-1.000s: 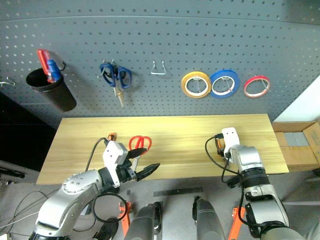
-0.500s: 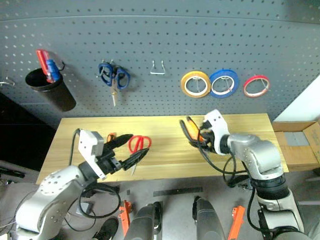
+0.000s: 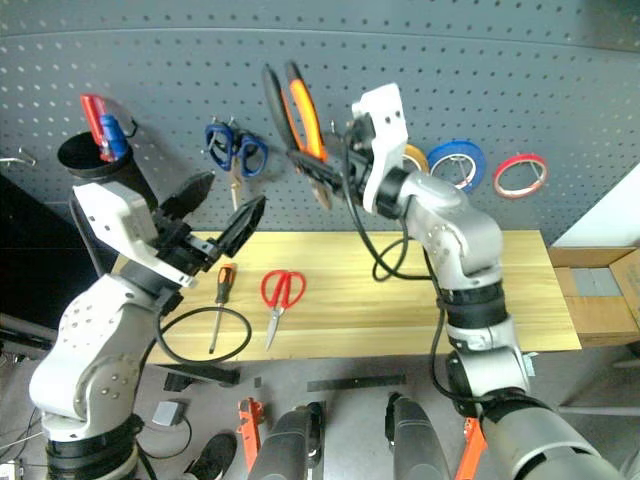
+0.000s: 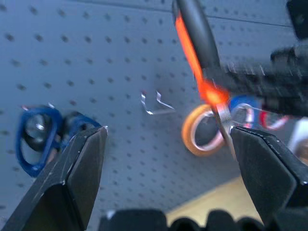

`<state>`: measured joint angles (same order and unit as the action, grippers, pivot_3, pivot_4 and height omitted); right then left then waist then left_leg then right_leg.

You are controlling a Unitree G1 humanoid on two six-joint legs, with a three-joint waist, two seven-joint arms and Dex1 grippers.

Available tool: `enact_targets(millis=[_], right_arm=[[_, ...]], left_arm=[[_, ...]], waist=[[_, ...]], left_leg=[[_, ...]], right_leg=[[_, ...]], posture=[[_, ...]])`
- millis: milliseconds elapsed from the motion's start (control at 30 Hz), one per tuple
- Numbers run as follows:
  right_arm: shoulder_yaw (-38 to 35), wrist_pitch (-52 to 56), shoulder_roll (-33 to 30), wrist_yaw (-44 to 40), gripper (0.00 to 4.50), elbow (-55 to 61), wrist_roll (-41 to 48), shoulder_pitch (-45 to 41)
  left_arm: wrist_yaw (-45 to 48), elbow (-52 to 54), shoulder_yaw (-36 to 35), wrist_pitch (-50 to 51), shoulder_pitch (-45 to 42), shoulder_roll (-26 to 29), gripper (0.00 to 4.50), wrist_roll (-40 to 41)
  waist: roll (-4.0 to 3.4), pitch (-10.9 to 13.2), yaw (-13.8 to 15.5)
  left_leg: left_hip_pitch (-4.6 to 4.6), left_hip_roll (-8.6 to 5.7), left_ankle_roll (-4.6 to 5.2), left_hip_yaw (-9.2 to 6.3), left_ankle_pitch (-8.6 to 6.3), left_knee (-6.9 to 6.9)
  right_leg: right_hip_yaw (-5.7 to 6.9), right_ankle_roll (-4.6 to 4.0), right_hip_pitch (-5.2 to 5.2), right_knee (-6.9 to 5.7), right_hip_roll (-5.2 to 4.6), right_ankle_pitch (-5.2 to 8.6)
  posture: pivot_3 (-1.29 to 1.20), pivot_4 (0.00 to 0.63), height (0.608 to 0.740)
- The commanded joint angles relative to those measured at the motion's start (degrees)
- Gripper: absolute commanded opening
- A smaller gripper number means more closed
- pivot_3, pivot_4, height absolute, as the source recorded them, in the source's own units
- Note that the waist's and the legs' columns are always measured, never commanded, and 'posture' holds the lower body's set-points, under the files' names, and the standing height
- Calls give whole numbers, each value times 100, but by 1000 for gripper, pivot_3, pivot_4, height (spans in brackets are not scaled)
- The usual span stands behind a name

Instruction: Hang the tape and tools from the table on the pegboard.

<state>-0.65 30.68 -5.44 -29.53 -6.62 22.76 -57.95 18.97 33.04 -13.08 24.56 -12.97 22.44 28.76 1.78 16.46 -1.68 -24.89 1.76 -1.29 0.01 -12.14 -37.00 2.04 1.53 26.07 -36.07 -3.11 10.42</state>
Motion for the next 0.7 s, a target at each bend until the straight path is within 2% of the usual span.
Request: enact_targets(millis=[33, 233, 433, 700], right_arm=[[-79, -1348, 208, 86, 2227, -515, -321, -370], [228, -2971, 494, 418, 2226, -1670, -1159, -824], [61, -3565, 848, 653, 2226, -2317, -1189, -1241], [-47, -4127, 937, 812, 2226, -3242, -1220, -1702]], left_arm=[[-132, -90, 46, -369, 131, -119, 4369, -299], [-101, -170, 123, -532, 399, -258, 4369, -431], [-153, -224, 188, -630, 441, -354, 4369, -537], [-207, -176, 272, -656, 515, -439, 4369, -604]], waist=[[5, -3, -1], [5, -4, -11], [5, -4, -5], [7, -5, 13]], left_leg=[[1, 1, 0, 0, 0, 0], [1, 2, -1, 6, 0, -1], [1, 6, -1, 2, 1, 0], [2, 4, -1, 2, 1, -7]], right_leg=[[0, 0, 0, -1, 1, 0], [-3, -1, 3, -4, 0, -1], [1, -2, 5, -12, 1, -2], [0, -5, 0, -12, 0, -3]], posture=[[-31, 214, 740], [-33, 221, 740], [-30, 226, 740], [-27, 229, 740]])
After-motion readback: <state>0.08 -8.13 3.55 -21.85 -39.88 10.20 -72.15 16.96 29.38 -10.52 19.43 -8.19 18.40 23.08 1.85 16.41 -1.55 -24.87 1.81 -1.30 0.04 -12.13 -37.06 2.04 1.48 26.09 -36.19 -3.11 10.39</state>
